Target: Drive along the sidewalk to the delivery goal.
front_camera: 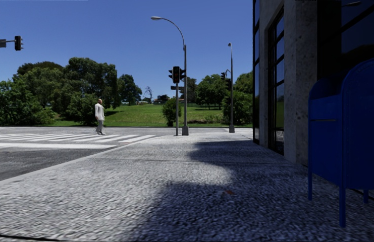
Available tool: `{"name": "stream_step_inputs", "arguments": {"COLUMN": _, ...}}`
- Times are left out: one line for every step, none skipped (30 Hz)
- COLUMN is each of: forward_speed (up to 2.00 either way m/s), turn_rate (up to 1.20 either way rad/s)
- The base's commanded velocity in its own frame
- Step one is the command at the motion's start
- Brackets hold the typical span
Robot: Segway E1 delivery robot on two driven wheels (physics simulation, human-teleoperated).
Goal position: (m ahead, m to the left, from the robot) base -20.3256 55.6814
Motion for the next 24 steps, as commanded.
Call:
{"name": "stream_step_inputs", "arguments": {"forward_speed": 2.00, "turn_rate": 0.00}}
{"name": "stream_step_inputs", "arguments": {"forward_speed": 2.00, "turn_rate": 0.00}}
{"name": "stream_step_inputs", "arguments": {"forward_speed": 2.00, "turn_rate": 0.00}}
{"name": "stream_step_inputs", "arguments": {"forward_speed": 2.00, "turn_rate": 0.00}}
{"name": "stream_step_inputs", "arguments": {"forward_speed": 2.00, "turn_rate": 0.00}}
{"name": "stream_step_inputs", "arguments": {"forward_speed": 2.00, "turn_rate": 0.00}}
{"name": "stream_step_inputs", "arguments": {"forward_speed": 2.00, "turn_rate": 0.00}}
{"name": "stream_step_inputs", "arguments": {"forward_speed": 2.00, "turn_rate": 0.00}}
{"name": "stream_step_inputs", "arguments": {"forward_speed": 2.00, "turn_rate": 0.00}}
{"name": "stream_step_inputs", "arguments": {"forward_speed": 2.00, "turn_rate": 0.00}}
{"name": "stream_step_inputs", "arguments": {"forward_speed": 2.00, "turn_rate": 0.00}}
{"name": "stream_step_inputs", "arguments": {"forward_speed": 2.00, "turn_rate": 0.00}}
{"name": "stream_step_inputs", "arguments": {"forward_speed": 2.00, "turn_rate": 0.00}}
{"name": "stream_step_inputs", "arguments": {"forward_speed": 2.00, "turn_rate": 0.00}}
{"name": "stream_step_inputs", "arguments": {"forward_speed": 2.00, "turn_rate": 0.00}}
{"name": "stream_step_inputs", "arguments": {"forward_speed": 2.00, "turn_rate": 0.00}}
{"name": "stream_step_inputs", "arguments": {"forward_speed": 2.00, "turn_rate": 0.00}}
{"name": "stream_step_inputs", "arguments": {"forward_speed": 2.00, "turn_rate": 0.00}}
{"name": "stream_step_inputs", "arguments": {"forward_speed": 2.00, "turn_rate": 0.00}}
{"name": "stream_step_inputs", "arguments": {"forward_speed": 2.00, "turn_rate": 0.00}}
{"name": "stream_step_inputs", "arguments": {"forward_speed": 2.00, "turn_rate": 0.00}}
{"name": "stream_step_inputs", "arguments": {"forward_speed": 2.00, "turn_rate": 0.00}}
{"name": "stream_step_inputs", "arguments": {"forward_speed": 2.00, "turn_rate": 0.00}}
{"name": "stream_step_inputs", "arguments": {"forward_speed": 2.00, "turn_rate": 0.00}}
